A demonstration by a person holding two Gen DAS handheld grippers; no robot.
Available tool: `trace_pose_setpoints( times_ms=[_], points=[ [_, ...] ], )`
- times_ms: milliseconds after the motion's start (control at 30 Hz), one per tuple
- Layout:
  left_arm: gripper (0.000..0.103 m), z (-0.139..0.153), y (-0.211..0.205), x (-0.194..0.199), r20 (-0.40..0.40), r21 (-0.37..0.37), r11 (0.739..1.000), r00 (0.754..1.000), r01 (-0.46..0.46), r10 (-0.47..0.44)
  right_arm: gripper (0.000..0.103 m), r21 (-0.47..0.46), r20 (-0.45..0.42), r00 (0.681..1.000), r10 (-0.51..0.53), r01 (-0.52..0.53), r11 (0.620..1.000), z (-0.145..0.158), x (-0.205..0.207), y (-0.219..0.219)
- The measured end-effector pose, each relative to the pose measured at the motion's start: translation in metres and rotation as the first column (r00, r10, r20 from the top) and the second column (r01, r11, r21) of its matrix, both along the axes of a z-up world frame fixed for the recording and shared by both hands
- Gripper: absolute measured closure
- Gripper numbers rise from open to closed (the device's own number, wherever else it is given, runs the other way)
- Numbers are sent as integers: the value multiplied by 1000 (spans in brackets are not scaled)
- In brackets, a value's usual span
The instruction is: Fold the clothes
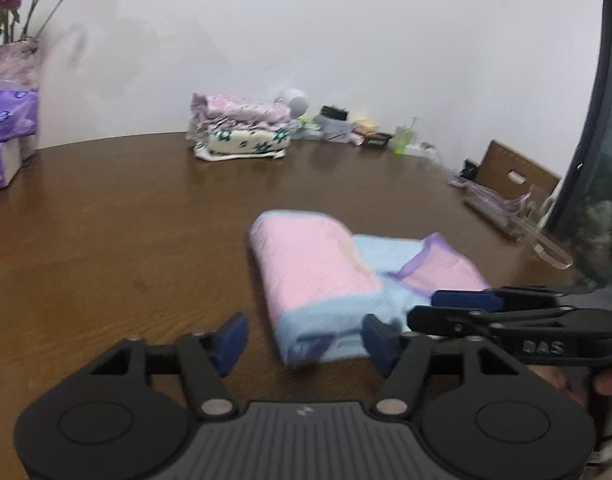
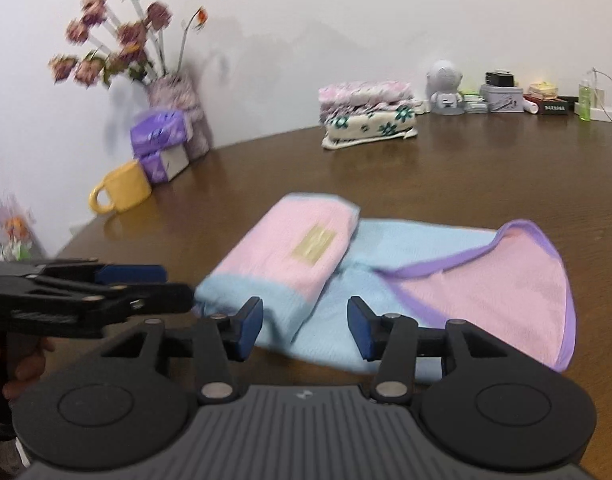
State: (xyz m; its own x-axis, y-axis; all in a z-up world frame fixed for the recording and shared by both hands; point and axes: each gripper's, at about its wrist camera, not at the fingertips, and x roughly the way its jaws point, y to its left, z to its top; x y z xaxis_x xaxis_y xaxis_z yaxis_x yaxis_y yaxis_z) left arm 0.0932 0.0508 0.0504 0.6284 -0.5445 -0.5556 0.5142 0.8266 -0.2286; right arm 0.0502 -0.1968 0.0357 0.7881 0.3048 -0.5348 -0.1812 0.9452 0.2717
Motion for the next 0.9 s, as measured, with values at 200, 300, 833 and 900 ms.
trace_pose_setpoints(
  times_ms=[200, 300, 833, 900],
  points=[
    [28, -3, -5, 49, -170, -53, 999, 985, 3, -12, 55, 81, -82, 997, -5, 12, 997, -9, 34, 0],
    [37, -7, -7, 59, -209, -54, 998, 977, 28, -39, 59, 95, -108, 994, -10, 20, 995, -13, 38, 1],
    [73, -13, -11, 89, -269, -68, 993, 957, 98, -113, 81, 114, -143, 988, -50, 67, 991, -15, 51, 3],
    [69, -13, -11, 89, -269, -68, 993, 957, 92, -107, 72, 102, -134, 990, -46, 60, 993, -13, 51, 6]
  ],
)
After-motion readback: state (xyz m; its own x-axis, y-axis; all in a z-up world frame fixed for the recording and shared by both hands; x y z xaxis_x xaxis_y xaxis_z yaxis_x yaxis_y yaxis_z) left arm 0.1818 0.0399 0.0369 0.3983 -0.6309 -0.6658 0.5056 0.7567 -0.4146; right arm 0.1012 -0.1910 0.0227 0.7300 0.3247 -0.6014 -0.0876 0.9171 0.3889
